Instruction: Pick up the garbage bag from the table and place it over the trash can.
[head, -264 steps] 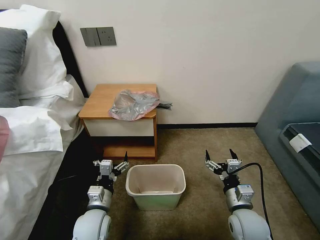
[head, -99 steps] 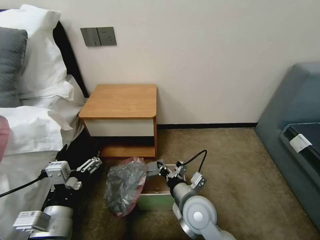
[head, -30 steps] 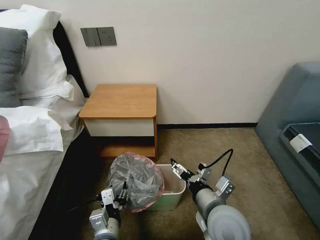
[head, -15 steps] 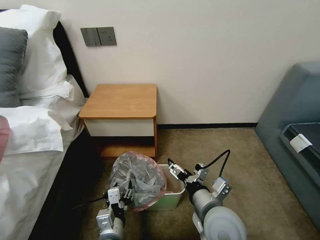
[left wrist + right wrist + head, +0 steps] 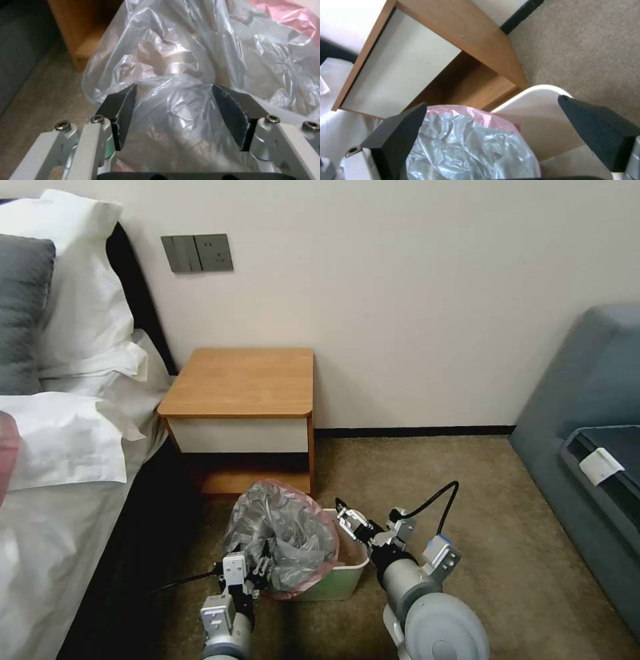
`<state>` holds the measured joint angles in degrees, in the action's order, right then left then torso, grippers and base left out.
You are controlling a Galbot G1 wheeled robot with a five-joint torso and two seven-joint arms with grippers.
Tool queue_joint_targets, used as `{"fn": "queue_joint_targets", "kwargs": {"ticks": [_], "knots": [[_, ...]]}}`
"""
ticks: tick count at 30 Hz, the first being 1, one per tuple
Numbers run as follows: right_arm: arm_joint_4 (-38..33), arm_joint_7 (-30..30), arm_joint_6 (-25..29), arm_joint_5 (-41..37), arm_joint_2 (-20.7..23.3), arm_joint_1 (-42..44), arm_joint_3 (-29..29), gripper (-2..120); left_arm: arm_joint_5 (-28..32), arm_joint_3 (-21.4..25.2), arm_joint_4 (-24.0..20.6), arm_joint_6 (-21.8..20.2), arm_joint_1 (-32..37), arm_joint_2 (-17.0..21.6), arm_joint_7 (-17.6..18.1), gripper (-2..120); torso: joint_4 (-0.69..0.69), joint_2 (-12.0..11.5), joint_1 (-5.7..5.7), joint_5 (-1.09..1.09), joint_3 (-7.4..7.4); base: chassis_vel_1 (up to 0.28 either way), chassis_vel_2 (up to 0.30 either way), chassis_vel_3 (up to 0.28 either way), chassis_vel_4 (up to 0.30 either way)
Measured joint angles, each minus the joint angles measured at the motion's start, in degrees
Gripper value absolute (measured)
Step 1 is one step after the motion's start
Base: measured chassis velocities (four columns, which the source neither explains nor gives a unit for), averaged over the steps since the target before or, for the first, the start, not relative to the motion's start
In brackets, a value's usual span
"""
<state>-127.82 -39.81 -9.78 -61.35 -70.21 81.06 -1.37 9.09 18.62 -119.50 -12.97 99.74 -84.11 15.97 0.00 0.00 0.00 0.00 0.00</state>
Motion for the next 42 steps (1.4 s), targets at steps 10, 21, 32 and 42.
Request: {"fn": "queue_joint_targets", "kwargs": {"ticks": [10,21,32,42], "knots": [[0.1,0.0,0.1,0.0,0.0,0.1,-0.7,100,-2.7,-1.1,0.3,0.8,-0.6,-0.1,-0.2,61,0.0,0.0,0.0,0.0,0.0,0.0,0.0,0.0,0.0],[1.6,0.3,0.1,1.2,-2.1,-0.2,1.0,100,-2.6,1.2,-4.1,1.3,0.9,1.3,0.1,58,0.0,0.0,0.0,0.0,0.0,0.0,0.0,0.0,0.0],[2.2,1.6,0.7,3.4,-2.4,-0.5,2.0,100,0.8,1.3,0.2,0.3,-1.8,1.8,0.7,58,0.0,0.0,0.0,0.0,0.0,0.0,0.0,0.0,0.0],[2.6,1.7,0.8,3.6,-2.5,-0.7,1.8,100,1.7,0.3,2.0,-0.3,-4.1,2.3,0.7,58,0.0,0.0,0.0,0.0,0.0,0.0,0.0,0.0,0.0]]}}
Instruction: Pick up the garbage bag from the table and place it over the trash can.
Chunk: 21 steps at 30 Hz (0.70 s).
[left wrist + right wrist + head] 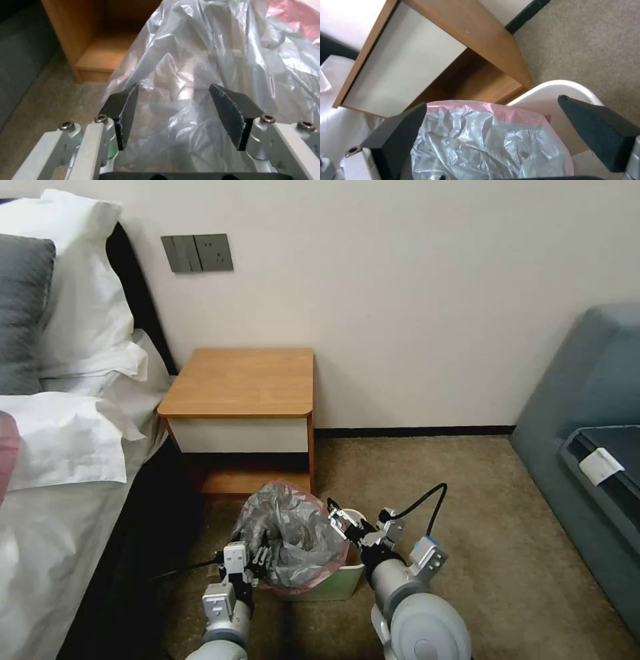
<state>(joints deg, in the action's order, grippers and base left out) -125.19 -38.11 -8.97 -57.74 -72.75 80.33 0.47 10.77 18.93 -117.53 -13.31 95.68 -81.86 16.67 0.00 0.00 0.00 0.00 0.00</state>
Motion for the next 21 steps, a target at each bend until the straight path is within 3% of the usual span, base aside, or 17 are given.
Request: {"fn": "queue_joint_targets", "kwargs": {"ticks": [7,11,15,21], "knots": [[0.3,0.1,0.1,0.3,-0.2,0.3,-0.6,100,2.8,-0.9,0.7,-2.9,-2.7,1.2,1.2,55,0.0,0.0,0.0,0.0,0.0,0.0,0.0,0.0,0.0],[0.3,0.1,0.2,0.4,-0.4,0.7,-1.0,100,6.3,-1.6,0.3,-6.4,-4.0,2.2,2.8,50,0.0,0.0,0.0,0.0,0.0,0.0,0.0,0.0,0.0],[0.5,0.1,0.3,1.0,-0.9,1.1,-1.5,100,13.8,-2.2,-1.4,-14.0,-6.5,3.8,6.5,45,0.0,0.0,0.0,-0.01,0.0,0.0,0.0,0.0,0.0],[1.0,0.1,0.4,1.6,-1.6,1.4,-1.8,100,17.9,-2.6,-1.4,-17.9,-9.3,5.1,9.4,43,0.0,0.0,0.0,0.0,0.0,0.0,0.0,0.0,0.0]]}}
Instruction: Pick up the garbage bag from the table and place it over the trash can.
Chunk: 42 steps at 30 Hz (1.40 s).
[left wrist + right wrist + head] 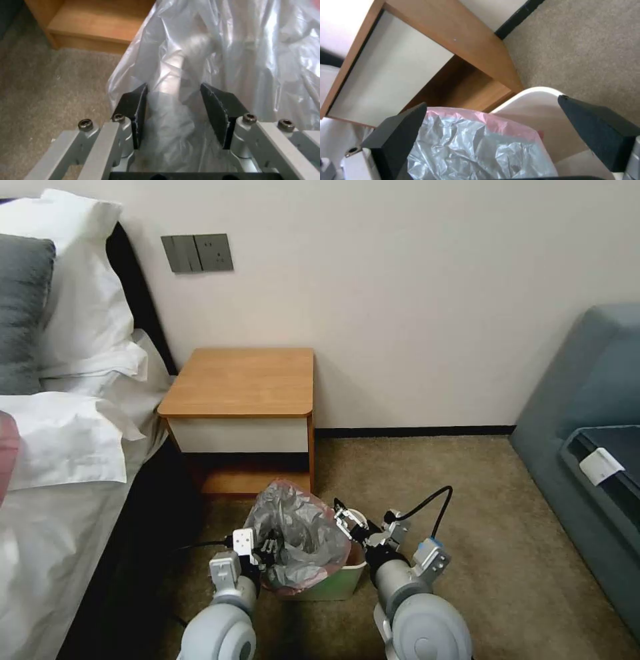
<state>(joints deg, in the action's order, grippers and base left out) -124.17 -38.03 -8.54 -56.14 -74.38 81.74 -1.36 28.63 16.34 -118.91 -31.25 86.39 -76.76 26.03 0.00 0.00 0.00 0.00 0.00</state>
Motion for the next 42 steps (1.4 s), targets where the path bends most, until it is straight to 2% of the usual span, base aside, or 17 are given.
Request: {"fn": "queue_joint_targets", "kwargs": {"ticks": [6,7,11,12,14,15,16,18,20,21,24,25,26,28,30,35,42], "knots": [[0.7,0.1,0.1,0.4,-0.6,0.1,-0.6,100,4.4,-0.8,0.2,-4.3,-2.1,0.5,3.7,31,0.0,0.0,0.0,0.0,0.0,0.0,0.0,0.0,0.0],[0.7,0.1,0.1,0.4,-0.6,0.1,-0.6,100,4.4,-0.8,0.2,-4.3,-2.1,0.5,3.7,31,0.0,0.0,0.0,0.0,0.0,0.0,0.0,0.0,0.0],[0.6,0.8,0.1,0.7,-0.6,0.0,-1.1,100,5.2,-1.6,0.2,-3.7,-2.2,0.6,4.2,13,0.0,0.0,-0.01,0.01,0.0,0.0,0.0,0.0,0.0],[0.6,0.8,0.1,0.7,-0.6,0.0,-1.1,100,5.2,-1.6,0.2,-3.7,-2.2,0.6,4.2,13,0.0,0.0,-0.01,0.01,0.0,0.0,0.0,0.0,0.0],[0.1,1.8,0.1,1.4,-0.1,-0.2,-1.4,100,5.3,-1.6,0.3,0.0,-1.8,0.8,3.4,6,-0.01,0.0,-0.01,0.01,0.0,0.0,0.0,0.0,0.0],[-0.5,2.8,0.0,1.8,0.5,-0.3,-1.6,100,5.0,-1.4,0.4,3.4,-1.2,0.9,2.1,5,-0.01,0.0,-0.01,0.01,0.0,0.0,0.0,0.0,0.0],[-0.5,2.8,0.0,1.8,0.5,-0.3,-1.6,100,5.0,-1.4,0.4,3.4,-1.2,0.9,2.1,5,-0.01,0.0,-0.01,0.01,0.0,0.0,0.0,0.0,0.0],[-1.9,4.9,-0.1,2.6,2.0,-0.5,-2.1,100,3.2,-0.1,-0.1,9.4,0.8,0.9,-1.0,5,0.0,0.0,0.0,0.0,0.0,0.0,0.0,0.0,0.0],[-2.6,5.8,-0.2,2.9,2.7,-0.5,-2.3,100,2.5,0.3,-0.3,11.2,1.5,0.9,-1.9,5,0.0,0.0,-0.01,0.0,0.0,0.0,0.0,0.0,0.0],[-4.1,8.1,-0.4,3.6,4.5,-0.5,-2.7,100,0.8,1.3,-0.6,15.0,3.2,0.9,-4.2,5,0.0,0.0,0.0,0.0,0.0,0.0,0.0,0.0,0.0],[-6.0,14.0,-0.8,7.4,9.0,-0.3,-2.8,100,-2.2,3.2,-0.8,21.5,5.4,1.1,-8.2,5,0.0,0.0,0.0,-0.01,0.0,0.0,0.0,0.0,0.0],[-6.0,14.0,-0.8,7.4,9.0,-0.3,-2.8,100,-2.2,3.2,-0.8,21.5,5.4,1.1,-8.2,5,0.0,0.0,0.0,-0.01,0.0,0.0,0.0,0.0,0.0],[-6.3,17.6,-0.9,10.0,11.1,-0.3,-2.7,100,-3.8,3.8,-0.8,24.4,5.9,1.1,-9.6,5,0.0,0.0,0.0,-0.01,0.0,0.0,0.0,0.0,0.0],[-6.5,20.6,-0.9,12.2,12.6,-0.3,-2.4,100,-4.8,4.0,-0.5,26.1,6.0,1.1,-10.3,5,0.0,0.0,0.0,-0.01,0.0,0.0,0.0,0.0,0.0],[-6.7,26.8,-1.0,18.3,15.9,-0.5,-1.2,100,-7.0,4.5,0.4,30.1,6.2,0.9,-11.8,5,0.0,0.0,0.0,0.0,0.0,0.0,0.0,0.0,0.0],[-5.9,29.6,-1.3,21.2,17.4,-1.8,0.5,100,-8.0,4.5,0.5,31.5,6.5,0.6,-12.6,5,-0.01,0.0,0.0,0.0,0.0,0.0,0.0,0.0,0.0],[-3.1,25.1,-4.9,16.5,15.8,-6.8,2.8,98,-10.5,5.1,0.2,34.7,7.7,-0.3,-15.4,5,0.0,0.0,0.0,0.0,0.0,0.0,0.0,0.0,0.0]]}}
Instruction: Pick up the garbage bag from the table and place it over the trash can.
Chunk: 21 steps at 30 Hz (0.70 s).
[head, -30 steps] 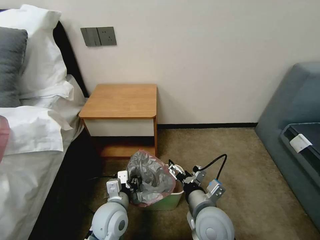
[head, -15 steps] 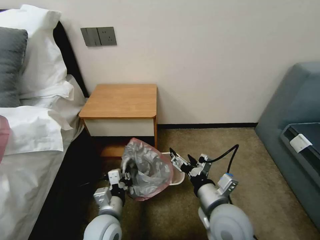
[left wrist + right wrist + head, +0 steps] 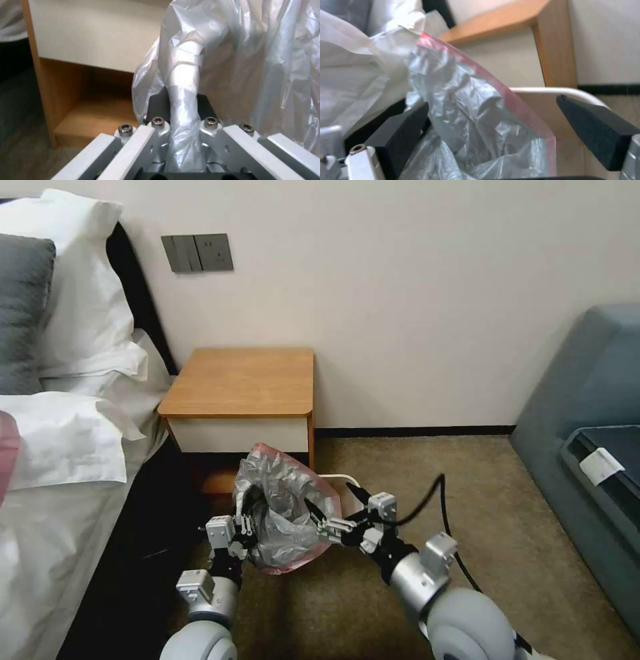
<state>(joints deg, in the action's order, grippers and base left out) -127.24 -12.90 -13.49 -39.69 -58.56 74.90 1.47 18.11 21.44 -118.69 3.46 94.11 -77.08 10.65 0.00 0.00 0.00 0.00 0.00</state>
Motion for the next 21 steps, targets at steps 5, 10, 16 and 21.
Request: {"fn": "queue_joint_targets", "kwargs": {"ticks": [5,10,16,21], "knots": [[1.8,-2.4,-1.0,-2.6,-1.0,-1.7,1.3,86,-1.2,0.4,-0.5,1.5,0.4,-0.3,-1.4,5,0.0,0.0,0.0,0.0,0.0,0.0,0.0,0.0,0.0],[4.2,-4.6,-1.4,-3.8,-2.2,-3.6,2.3,68,-1.3,1.0,-1.0,2.4,0.8,-0.3,-2.4,5,0.0,0.0,0.0,0.0,0.0,0.0,0.0,0.0,0.0],[4.6,-6.4,-1.4,-3.9,-2.7,-4.1,2.5,55,-1.3,1.4,-1.2,3.0,1.1,-0.4,-3.3,5,0.0,0.0,0.0,0.0,0.0,0.0,0.0,0.0,0.0],[4.6,-6.7,-1.4,-2.8,-2.5,-4.1,2.1,54,-1.3,1.5,-1.2,3.1,1.3,-0.6,-3.6,5,0.0,0.0,0.0,0.0,0.0,0.0,0.0,0.0,0.0]]}}
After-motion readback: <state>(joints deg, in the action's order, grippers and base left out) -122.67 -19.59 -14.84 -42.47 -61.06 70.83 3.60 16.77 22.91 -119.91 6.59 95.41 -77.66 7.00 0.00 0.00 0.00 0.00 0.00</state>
